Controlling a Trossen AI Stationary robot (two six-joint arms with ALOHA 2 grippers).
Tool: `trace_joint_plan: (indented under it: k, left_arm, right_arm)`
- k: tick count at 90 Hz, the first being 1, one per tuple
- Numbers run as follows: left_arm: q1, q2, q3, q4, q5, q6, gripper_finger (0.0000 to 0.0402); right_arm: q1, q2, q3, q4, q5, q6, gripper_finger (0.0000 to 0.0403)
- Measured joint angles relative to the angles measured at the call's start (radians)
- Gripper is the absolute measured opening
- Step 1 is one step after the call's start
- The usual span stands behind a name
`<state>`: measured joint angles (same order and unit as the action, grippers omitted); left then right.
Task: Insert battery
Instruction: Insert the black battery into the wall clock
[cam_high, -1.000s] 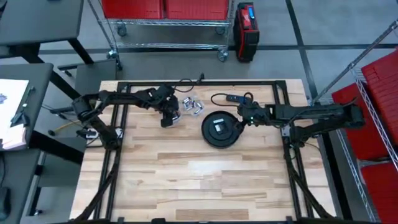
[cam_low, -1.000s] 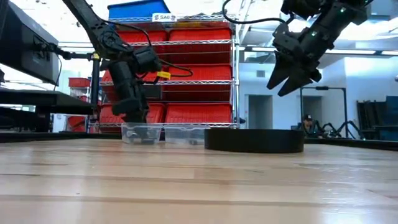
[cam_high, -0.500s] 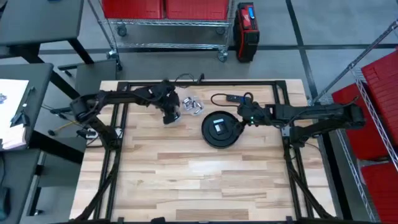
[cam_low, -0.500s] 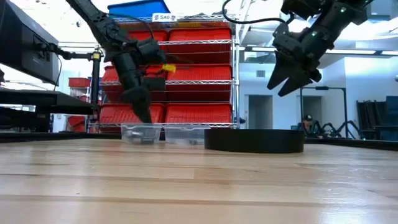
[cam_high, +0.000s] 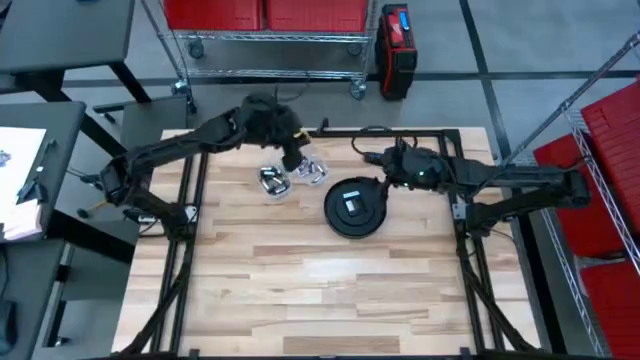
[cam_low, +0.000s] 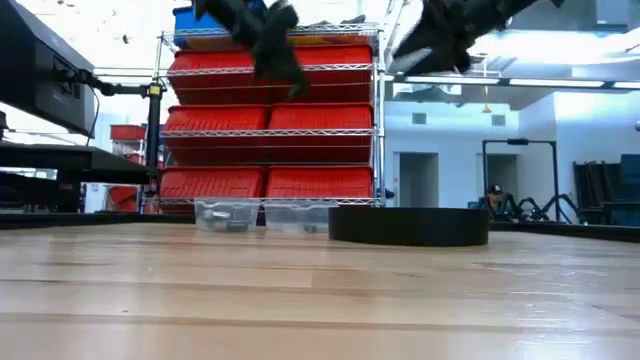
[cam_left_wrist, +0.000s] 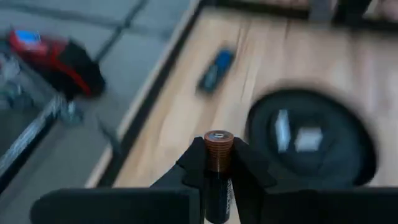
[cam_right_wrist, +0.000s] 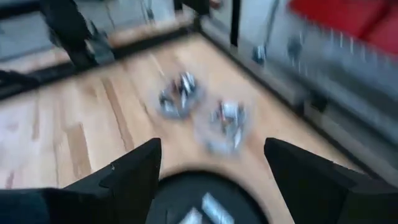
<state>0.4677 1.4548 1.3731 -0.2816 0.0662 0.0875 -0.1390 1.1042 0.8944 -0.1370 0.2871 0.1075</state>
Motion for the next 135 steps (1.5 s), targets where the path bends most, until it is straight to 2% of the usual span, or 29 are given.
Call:
trace_joint_plan:
  k: [14, 26, 38, 59, 73, 86, 105, 120, 135]
  left_arm:
    - [-0.055, 0.001, 0.060, 0.160, 0.000, -0.101, 0.0028]
    - [-0.095, 0.002, 0.071, 0.306, 0.000, -0.231, 0.0028]
    - [-0.135, 0.002, 0.072, 0.426, -0.001, -0.301, 0.0028]
    - [-0.189, 0.003, 0.072, 0.559, -0.001, -0.344, 0.0028]
    - [-0.210, 0.003, 0.071, 0.600, -0.024, -0.393, 0.0028]
    - [-0.218, 0.010, 0.071, 0.673, -0.067, -0.455, 0.0028]
    - [-0.220, 0.078, 0.072, 0.862, -0.070, -0.584, 0.0028]
    - [-0.220, 0.105, 0.071, 0.865, -0.072, -0.664, 0.0029]
    - [-0.223, 0.103, 0.071, 0.869, -0.074, -0.649, 0.0029]
  right_arm:
    - [0.000, 0.000, 0.000, 0.230, 0.023, -0.197, 0.0283]
    - [0.000, 0.000, 0.000, 0.374, 0.033, -0.301, 0.0283]
    - [0.005, 0.015, 0.000, 0.464, 0.034, -0.325, 0.0283]
    - [0.039, 0.030, 0.000, 0.486, 0.071, -0.326, 0.0283]
    - [0.085, 0.030, 0.000, 0.526, 0.194, -0.380, 0.0283]
    - [0.155, 0.070, 0.002, 0.657, 0.353, -0.626, 0.0283]
    - [0.198, 0.182, 0.081, 0.867, 0.488, -0.913, 0.0283]
    - [0.193, 0.255, 0.174, 0.941, 0.526, -1.051, 0.0283]
    - [0.182, 0.265, 0.222, 0.946, 0.526, -1.093, 0.0283]
